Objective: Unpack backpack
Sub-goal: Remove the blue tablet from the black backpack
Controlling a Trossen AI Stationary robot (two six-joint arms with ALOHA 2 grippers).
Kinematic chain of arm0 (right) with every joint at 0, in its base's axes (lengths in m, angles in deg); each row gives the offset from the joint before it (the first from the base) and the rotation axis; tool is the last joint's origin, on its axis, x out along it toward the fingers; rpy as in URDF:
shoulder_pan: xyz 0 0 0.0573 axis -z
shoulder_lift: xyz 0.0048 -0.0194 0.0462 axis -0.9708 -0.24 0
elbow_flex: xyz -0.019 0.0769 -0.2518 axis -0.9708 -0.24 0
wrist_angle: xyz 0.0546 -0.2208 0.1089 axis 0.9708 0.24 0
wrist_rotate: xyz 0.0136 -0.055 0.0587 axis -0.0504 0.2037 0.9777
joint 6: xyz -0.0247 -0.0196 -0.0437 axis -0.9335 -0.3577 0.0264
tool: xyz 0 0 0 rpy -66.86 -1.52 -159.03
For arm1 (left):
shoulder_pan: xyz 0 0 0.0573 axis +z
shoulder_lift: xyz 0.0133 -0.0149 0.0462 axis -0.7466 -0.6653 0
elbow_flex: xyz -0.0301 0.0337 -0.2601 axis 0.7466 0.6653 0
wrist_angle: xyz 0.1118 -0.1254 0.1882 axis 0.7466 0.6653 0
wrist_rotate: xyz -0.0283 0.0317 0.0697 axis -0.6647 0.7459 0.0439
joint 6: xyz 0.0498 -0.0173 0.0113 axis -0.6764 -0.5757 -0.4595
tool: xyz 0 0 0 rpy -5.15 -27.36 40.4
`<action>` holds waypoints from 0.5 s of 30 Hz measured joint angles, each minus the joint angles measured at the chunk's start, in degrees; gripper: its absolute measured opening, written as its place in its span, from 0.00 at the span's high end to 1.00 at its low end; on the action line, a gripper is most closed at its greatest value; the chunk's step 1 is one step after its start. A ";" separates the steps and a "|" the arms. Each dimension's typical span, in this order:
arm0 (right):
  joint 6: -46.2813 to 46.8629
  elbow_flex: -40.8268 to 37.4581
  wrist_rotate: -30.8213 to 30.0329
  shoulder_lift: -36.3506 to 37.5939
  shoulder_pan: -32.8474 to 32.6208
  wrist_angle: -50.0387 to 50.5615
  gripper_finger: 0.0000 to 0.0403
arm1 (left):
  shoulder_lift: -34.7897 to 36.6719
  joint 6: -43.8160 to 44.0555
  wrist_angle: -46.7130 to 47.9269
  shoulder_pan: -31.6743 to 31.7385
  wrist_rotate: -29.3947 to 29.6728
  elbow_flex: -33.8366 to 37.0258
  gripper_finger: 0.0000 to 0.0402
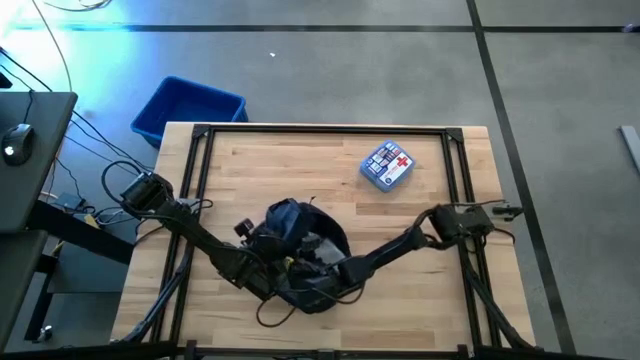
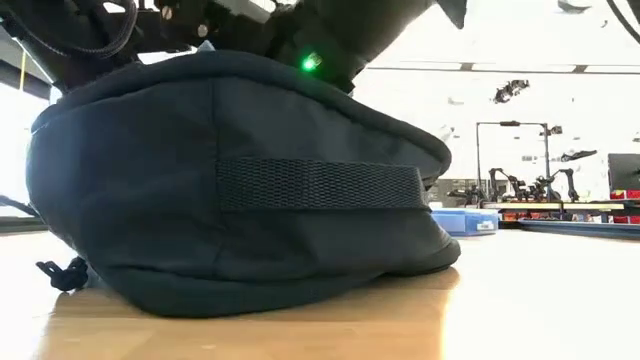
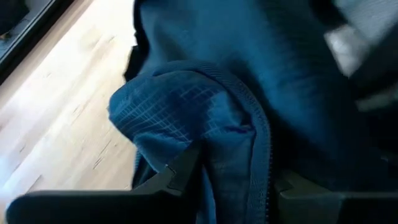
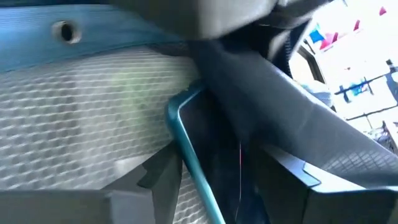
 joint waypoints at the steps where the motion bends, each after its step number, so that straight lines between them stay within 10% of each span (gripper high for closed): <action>1: 0.00 0.00 0.33 0.00 0.51 -0.19 0.60 | 0.00 -0.08 0.22 0.00 -0.04 0.00 0.81; 15: 1.14 0.00 4.62 -0.07 6.16 -2.77 0.71 | 0.71 7.93 11.70 -2.02 -1.96 -0.74 0.86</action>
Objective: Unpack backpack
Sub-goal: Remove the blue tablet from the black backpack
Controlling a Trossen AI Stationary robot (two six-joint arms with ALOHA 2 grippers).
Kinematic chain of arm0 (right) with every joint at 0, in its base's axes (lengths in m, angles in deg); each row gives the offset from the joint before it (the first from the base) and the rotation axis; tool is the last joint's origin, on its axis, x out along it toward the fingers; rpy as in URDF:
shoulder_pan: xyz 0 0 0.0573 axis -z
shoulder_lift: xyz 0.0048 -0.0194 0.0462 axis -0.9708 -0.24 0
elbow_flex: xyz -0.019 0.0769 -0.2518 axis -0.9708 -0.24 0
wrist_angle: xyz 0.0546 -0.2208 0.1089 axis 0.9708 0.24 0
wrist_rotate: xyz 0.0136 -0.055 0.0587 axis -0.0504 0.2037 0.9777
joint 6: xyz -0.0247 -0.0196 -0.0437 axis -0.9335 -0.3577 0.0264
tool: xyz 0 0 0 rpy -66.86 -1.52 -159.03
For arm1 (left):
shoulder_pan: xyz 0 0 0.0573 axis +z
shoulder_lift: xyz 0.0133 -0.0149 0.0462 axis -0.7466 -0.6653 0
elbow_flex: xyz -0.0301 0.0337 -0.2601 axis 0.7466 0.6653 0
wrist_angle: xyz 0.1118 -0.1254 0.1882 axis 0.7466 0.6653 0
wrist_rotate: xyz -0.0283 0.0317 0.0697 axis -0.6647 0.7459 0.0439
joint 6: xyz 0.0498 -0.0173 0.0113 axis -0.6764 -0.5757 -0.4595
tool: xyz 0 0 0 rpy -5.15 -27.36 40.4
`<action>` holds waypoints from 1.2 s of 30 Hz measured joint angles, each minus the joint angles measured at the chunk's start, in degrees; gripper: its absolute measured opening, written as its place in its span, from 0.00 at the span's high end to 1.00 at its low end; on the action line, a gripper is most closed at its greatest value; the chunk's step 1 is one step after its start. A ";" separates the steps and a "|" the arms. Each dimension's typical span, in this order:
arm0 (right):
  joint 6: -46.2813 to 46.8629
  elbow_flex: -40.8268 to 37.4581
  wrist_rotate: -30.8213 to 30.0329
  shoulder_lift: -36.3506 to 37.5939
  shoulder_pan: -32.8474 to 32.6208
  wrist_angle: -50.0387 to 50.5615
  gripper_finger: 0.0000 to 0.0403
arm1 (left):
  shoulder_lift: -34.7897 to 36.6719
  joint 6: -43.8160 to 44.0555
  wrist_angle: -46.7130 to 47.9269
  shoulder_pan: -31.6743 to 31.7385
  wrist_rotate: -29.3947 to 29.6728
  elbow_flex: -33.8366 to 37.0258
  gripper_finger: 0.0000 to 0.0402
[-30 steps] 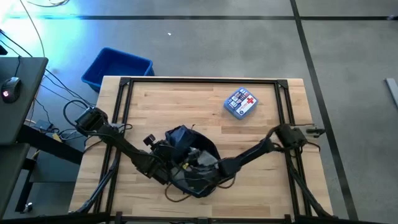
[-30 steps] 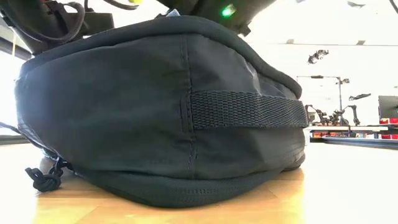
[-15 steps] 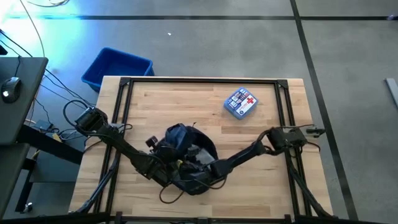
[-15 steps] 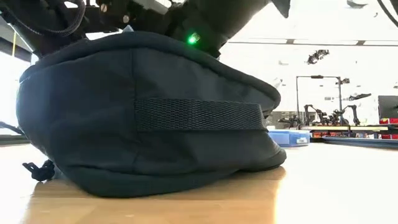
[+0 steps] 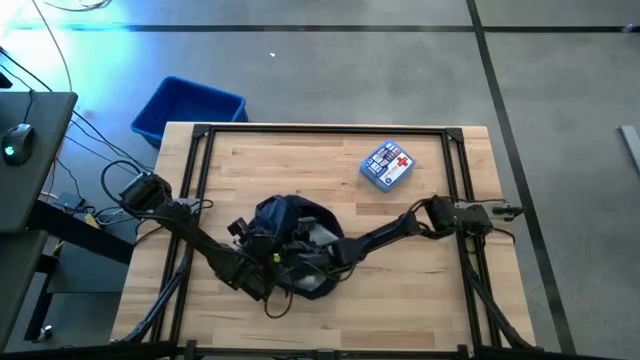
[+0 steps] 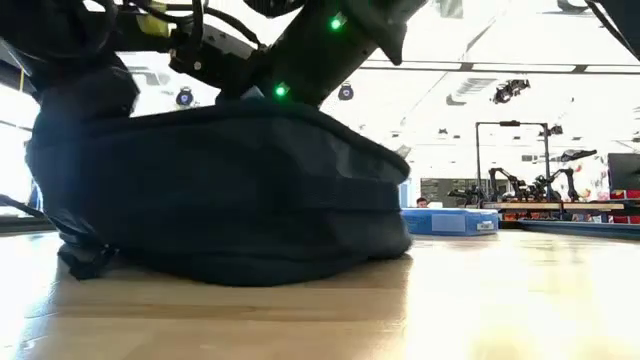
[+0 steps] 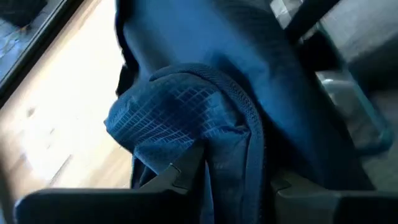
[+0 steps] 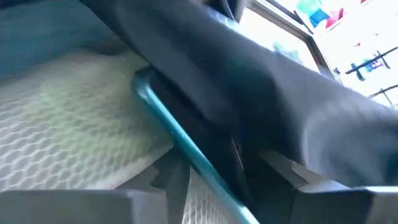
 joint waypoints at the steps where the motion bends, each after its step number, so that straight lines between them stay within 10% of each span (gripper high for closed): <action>1: -0.05 0.00 -0.01 0.00 0.34 0.02 0.73 | 0.14 1.52 2.03 -0.41 -0.03 -0.47 0.87; 7: -3.54 0.13 -3.10 0.25 1.36 -0.32 0.94 | 0.38 10.45 15.29 -3.28 0.25 -3.71 0.93; 18: -8.65 0.00 -4.20 6.15 -8.14 7.67 0.97 | 0.43 20.90 21.33 -6.53 1.04 -1.94 0.96; 26: -8.71 0.05 -20.20 16.07 -14.89 16.32 0.97 | 0.43 23.24 21.17 -7.30 -0.34 0.32 0.96; 36: -1.69 0.00 -15.33 20.10 1.87 28.58 0.97 | 0.43 19.22 18.44 -7.35 -1.18 0.32 0.96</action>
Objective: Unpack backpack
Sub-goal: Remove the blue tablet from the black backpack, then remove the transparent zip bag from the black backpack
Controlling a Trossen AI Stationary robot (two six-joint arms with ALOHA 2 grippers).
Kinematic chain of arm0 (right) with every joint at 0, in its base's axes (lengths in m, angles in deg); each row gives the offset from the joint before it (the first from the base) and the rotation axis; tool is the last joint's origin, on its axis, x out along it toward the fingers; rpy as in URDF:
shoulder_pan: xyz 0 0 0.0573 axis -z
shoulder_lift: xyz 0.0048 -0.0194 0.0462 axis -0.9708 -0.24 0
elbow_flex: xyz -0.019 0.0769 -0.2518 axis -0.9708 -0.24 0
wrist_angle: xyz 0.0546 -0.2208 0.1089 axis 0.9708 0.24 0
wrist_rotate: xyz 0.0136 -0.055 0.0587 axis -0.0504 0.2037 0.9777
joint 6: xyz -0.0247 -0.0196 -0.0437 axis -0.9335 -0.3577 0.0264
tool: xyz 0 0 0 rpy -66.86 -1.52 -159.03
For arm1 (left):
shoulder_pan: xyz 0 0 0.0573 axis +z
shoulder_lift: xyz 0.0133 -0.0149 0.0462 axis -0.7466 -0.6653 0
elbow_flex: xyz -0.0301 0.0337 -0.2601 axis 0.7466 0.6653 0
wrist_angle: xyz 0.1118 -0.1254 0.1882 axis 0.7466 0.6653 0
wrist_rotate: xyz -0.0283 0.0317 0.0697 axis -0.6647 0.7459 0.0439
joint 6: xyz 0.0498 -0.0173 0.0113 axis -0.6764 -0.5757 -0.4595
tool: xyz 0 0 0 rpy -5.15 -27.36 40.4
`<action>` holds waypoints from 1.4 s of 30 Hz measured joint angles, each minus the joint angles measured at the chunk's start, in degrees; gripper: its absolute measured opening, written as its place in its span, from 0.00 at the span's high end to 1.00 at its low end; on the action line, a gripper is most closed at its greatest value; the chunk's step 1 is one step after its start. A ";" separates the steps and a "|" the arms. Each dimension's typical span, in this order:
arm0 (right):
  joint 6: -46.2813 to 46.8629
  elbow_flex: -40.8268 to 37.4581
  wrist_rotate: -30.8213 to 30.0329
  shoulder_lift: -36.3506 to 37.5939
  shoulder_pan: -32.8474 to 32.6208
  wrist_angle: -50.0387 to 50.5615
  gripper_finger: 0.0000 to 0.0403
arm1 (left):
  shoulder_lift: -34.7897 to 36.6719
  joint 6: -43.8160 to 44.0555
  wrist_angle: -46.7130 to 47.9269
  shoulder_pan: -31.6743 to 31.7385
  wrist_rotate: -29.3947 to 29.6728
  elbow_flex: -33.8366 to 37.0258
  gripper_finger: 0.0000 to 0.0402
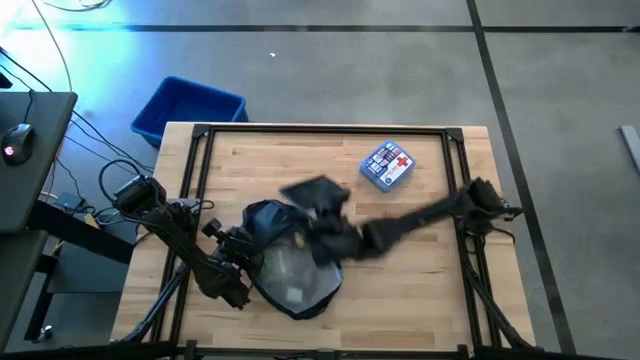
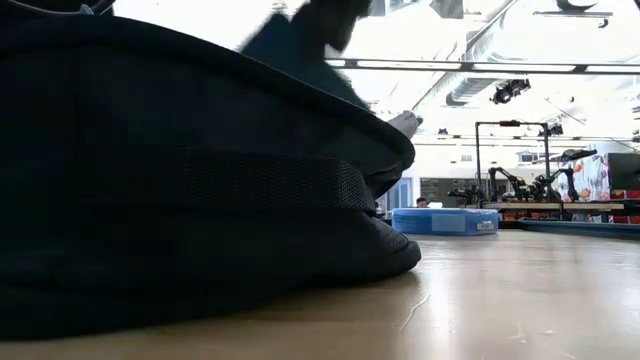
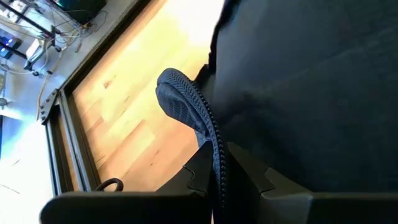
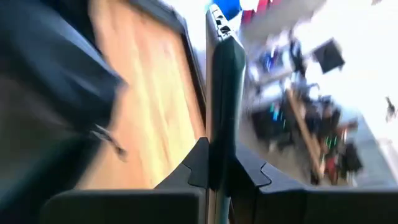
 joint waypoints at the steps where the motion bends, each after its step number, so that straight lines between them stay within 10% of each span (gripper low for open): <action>1: 0.41 0.00 3.04 -0.80 2.70 -0.16 0.97 | 0.00 -0.70 -0.33 -0.01 -0.13 0.00 0.96; 19: -0.26 0.00 25.24 -11.43 29.04 -6.43 0.85 | 0.00 -2.52 0.73 0.14 2.24 0.00 0.96; 32: 2.76 0.00 31.19 -10.75 28.26 -8.69 0.49 | 0.00 1.75 4.51 0.24 2.16 0.02 0.96; 42: -0.93 0.00 34.91 -5.26 14.72 0.39 0.52 | 0.73 5.22 6.95 -0.71 -0.10 0.49 0.91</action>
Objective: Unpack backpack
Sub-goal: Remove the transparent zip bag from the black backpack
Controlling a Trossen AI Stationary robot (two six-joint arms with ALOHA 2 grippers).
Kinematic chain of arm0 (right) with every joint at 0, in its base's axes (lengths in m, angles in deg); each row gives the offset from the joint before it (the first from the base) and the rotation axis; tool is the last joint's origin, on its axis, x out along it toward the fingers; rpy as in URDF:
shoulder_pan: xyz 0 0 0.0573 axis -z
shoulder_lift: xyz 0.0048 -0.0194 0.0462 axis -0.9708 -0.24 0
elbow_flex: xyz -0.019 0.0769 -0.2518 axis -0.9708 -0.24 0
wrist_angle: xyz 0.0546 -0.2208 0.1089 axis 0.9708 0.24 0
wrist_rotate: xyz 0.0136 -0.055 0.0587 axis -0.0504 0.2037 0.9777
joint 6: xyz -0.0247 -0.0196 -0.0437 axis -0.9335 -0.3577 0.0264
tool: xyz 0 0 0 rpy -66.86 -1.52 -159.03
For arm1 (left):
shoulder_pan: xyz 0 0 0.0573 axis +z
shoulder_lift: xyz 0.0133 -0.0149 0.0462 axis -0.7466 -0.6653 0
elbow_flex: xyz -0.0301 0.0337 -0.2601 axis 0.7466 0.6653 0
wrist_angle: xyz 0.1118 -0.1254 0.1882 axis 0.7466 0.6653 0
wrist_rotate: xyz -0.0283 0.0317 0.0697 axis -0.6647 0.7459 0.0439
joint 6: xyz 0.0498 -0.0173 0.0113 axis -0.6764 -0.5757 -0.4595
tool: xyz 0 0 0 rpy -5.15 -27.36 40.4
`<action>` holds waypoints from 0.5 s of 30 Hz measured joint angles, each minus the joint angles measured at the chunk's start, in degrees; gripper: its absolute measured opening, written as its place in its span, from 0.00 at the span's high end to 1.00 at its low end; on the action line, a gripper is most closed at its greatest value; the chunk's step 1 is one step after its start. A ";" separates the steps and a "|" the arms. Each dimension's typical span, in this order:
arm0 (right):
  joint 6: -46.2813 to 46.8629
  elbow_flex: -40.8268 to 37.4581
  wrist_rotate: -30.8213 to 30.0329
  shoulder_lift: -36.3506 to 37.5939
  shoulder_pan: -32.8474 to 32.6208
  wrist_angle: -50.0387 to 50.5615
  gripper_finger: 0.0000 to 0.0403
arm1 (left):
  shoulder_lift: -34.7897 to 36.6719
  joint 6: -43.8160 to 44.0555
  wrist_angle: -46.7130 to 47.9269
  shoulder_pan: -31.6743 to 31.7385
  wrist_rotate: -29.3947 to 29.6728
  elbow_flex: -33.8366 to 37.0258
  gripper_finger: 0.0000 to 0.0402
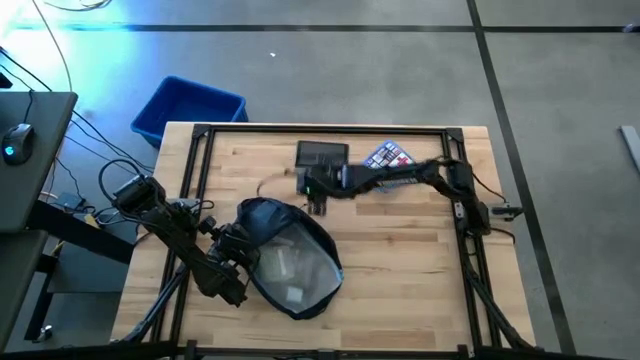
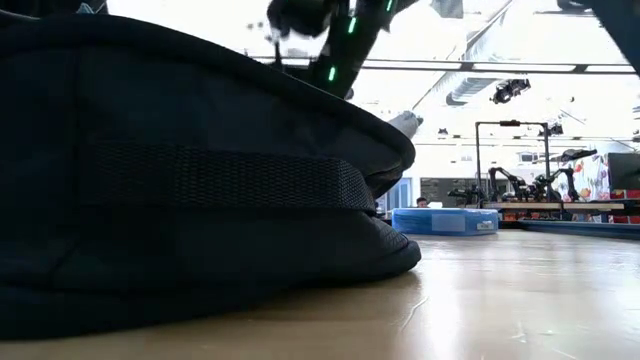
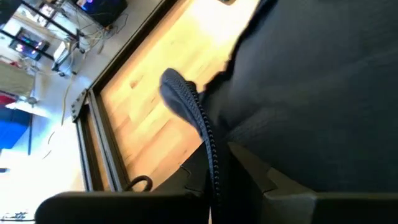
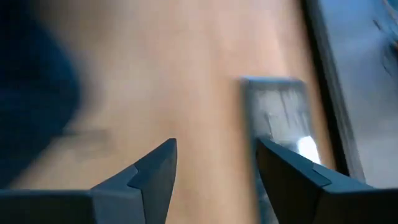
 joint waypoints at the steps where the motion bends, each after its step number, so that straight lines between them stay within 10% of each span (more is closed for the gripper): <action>1: -0.44 0.00 0.48 0.84 -2.15 0.63 0.53 | 0.34 1.10 0.10 -0.17 0.09 -0.01 0.90; 15: -4.96 0.00 11.17 -1.75 -26.86 -12.84 0.57 | 0.38 1.32 -4.69 -0.30 3.81 -0.03 0.67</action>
